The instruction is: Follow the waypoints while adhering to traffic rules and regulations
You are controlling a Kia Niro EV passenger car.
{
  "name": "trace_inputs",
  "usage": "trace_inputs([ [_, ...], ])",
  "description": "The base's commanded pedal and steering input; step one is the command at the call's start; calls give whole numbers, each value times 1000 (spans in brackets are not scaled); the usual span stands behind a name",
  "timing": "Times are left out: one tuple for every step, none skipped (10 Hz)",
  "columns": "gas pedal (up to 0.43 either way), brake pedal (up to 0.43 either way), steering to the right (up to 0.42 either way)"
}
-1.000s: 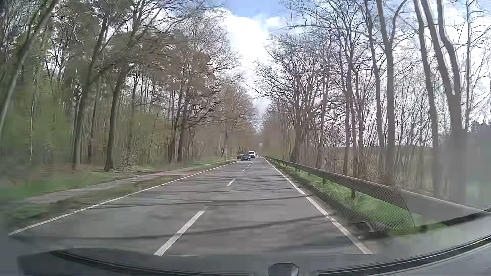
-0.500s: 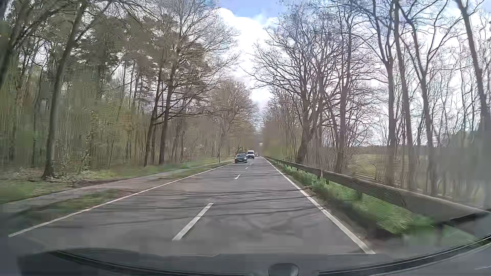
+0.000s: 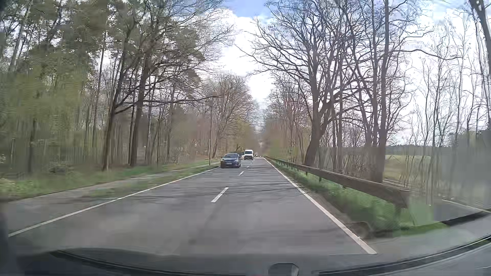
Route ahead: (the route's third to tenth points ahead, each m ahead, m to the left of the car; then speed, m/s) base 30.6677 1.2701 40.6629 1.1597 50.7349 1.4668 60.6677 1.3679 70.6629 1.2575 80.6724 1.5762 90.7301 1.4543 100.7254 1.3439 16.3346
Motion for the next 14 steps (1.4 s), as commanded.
trace_inputs([
  [67, 0, 2],
  [67, 0, 3],
  [67, 0, 3],
  [79, 0, 3],
  [79, 0, 3],
  [79, 0, 3],
  [79, 0, 3],
  [79, 0, 4],
  [87, 0, 4],
  [87, 0, 4],
  [87, 0, 2],
  [98, 0, 1],
  [98, 0, 1],
  [98, 0, 1],
])
